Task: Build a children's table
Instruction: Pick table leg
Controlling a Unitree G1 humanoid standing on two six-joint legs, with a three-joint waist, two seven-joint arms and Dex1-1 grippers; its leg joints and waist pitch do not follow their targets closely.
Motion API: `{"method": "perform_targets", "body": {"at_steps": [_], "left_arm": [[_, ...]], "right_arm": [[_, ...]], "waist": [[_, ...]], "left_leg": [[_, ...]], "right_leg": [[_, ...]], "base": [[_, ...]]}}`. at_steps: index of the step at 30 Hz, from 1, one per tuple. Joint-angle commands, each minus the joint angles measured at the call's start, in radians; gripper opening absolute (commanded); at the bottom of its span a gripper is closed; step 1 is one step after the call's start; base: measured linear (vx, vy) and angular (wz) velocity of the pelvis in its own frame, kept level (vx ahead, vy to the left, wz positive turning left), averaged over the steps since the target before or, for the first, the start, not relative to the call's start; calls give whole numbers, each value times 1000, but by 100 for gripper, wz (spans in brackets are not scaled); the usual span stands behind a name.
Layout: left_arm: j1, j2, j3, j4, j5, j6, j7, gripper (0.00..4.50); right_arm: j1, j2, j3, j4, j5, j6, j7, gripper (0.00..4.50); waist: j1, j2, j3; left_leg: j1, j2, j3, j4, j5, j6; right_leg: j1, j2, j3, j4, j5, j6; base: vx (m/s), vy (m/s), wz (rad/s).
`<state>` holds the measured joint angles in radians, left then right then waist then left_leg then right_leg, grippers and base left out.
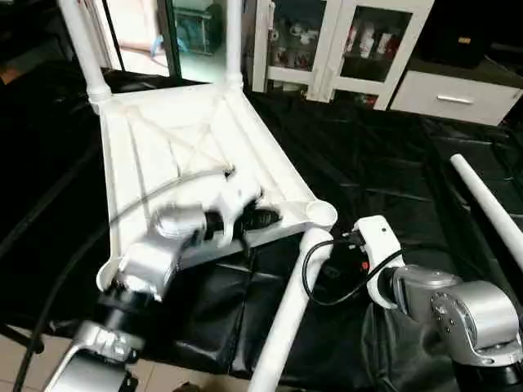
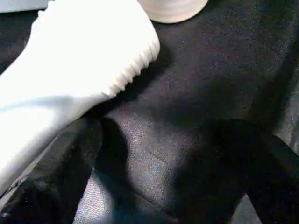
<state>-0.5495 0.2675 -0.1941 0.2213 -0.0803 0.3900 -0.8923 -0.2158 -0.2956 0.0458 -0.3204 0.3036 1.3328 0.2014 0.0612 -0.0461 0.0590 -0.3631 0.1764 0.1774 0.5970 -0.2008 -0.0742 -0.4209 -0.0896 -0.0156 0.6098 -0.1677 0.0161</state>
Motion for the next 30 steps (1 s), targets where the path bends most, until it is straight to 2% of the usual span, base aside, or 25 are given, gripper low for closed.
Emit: {"method": "perform_targets", "body": {"at_steps": [1, 4, 6, 9, 10, 11, 13, 14, 17, 21, 22, 24, 26, 27, 28, 30], "left_arm": [[-18, 1, 21, -37, -29, 58, -8, 98], [-23, 3, 26, -88, -62, 107, -27, 122], [-14, 9, 13, -135, -85, 147, -50, 137], [22, 31, -27, -250, -146, 258, -99, 155], [37, 40, -46, -280, -142, 302, -87, 167], [40, 40, -49, -283, -136, 311, -80, 167], [52, 6, -43, -282, -100, 399, 16, 178], [55, -2, -40, -283, -103, 414, 26, 193], [66, -36, -23, -288, -118, 487, 73, 214], [79, -38, -33, -327, -132, 589, 117, 256], [85, -40, -41, -345, -136, 621, 128, 258], [89, -54, -36, -354, -141, 643, 139, 289], [90, -70, -34, -364, -151, 672, 154, 297], [90, -70, -56, -372, -144, 690, 165, 299], [89, -66, -73, -376, -138, 698, 169, 305], [89, -63, -81, -377, -135, 700, 169, 331]], "right_arm": [[-2, -6, -18, -12, -7, 12, -10, 450], [1, -4, -20, -17, -6, 14, -14, 450], [3, -3, -20, -21, -6, 16, -14, 450], [5, -1, -30, -26, -9, 14, -15, 450], [4, -2, -42, -27, -10, 5, -15, 450], [3, -3, -46, -27, -10, 3, -15, 450], [-8, -15, -74, -23, -12, -22, -13, 450], [-12, -16, -83, -21, -12, -24, -14, 450], [-30, -27, -116, -12, -9, -48, -10, 450], [-47, -32, -147, -6, -10, -67, -13, 450], [-52, -38, -159, -5, -13, -68, -15, 450], [-54, -42, -167, -3, -14, -69, -15, 450], [-56, -47, -176, -1, -17, -67, -16, 450], [-53, -56, -179, 1, -20, -69, -16, 450], [-51, -63, -178, 1, -21, -71, -15, 450], [-49, -66, -178, 1, -22, -73, -15, 450]], "waist": [[4, 6, -57], [1, 8, -53], [1, 10, -56], [0, 12, -56], [0, 15, -54], [-1, 13, -54], [-4, 14, -51], [-2, 16, -51], [-4, 15, -49], [-5, 20, -50], [-6, 18, -51], [-7, 19, -52], [-7, 21, -52], [-6, 21, -52], [-6, 26, -51], [-5, 24, -51]], "left_leg": [[9, 32, -7, -77, -174, -36], [10, 31, -10, -82, -216, -49], [10, 32, -11, -81, -207, -55], [10, 32, -10, -80, -188, -61], [9, 31, -10, -81, -188, -60], [7, 31, -9, -81, -194, -58], [6, 30, -8, -81, -212, -57], [9, 29, -9, -80, -223, -57], [7, 27, -11, -82, -230, -55], [6, 28, -12, -81, -217, -52], [3, 26, -12, -79, -197, -49], [3, 26, -10, -77, -173, -41], [3, 24, -8, -75, -161, -33], [3, 24, -9, -74, -156, -31], [3, 26, -9, -75, -157, -32], [2, 26, -10, -76, -157, -29]], "right_leg": [[51, -35, 27, -66, -194, -176], [48, -33, 26, -74, -266, -146], [47, -33, 27, -72, -251, -143], [48, -31, 25, -64, -194, -160], [47, -29, 26, -64, -185, -163], [48, -28, 26, -65, -193, -160], [47, -27, 27, -70, -232, -147], [46, -28, 27, -75, -263, -139], [46, -26, 27, -81, -302, -124], [46, -25, 26, -77, -277, -123], [49, -24, 25, -75, -252, -129], [51, -24, 26, -74, -222, -140], [51, -22, 26, -74, -215, -148], [51, -22, 25, -74, -210, -150], [50, -21, 25, -75, -208, -150], [51, -21, 24, -75, -209, -148]], "base": [[0, 0, 0], [0, 0, 0], [0, 0, 0], [0, 0, 0], [0, 0, 0], [0, 0, 0], [0, 0, 0], [0, 0, 0], [0, 0, 0], [0, 0, 0], [0, 0, 0], [0, 0, 0], [0, 0, 0], [0, 0, 0], [0, 0, 0], [0, 0, 0]]}}
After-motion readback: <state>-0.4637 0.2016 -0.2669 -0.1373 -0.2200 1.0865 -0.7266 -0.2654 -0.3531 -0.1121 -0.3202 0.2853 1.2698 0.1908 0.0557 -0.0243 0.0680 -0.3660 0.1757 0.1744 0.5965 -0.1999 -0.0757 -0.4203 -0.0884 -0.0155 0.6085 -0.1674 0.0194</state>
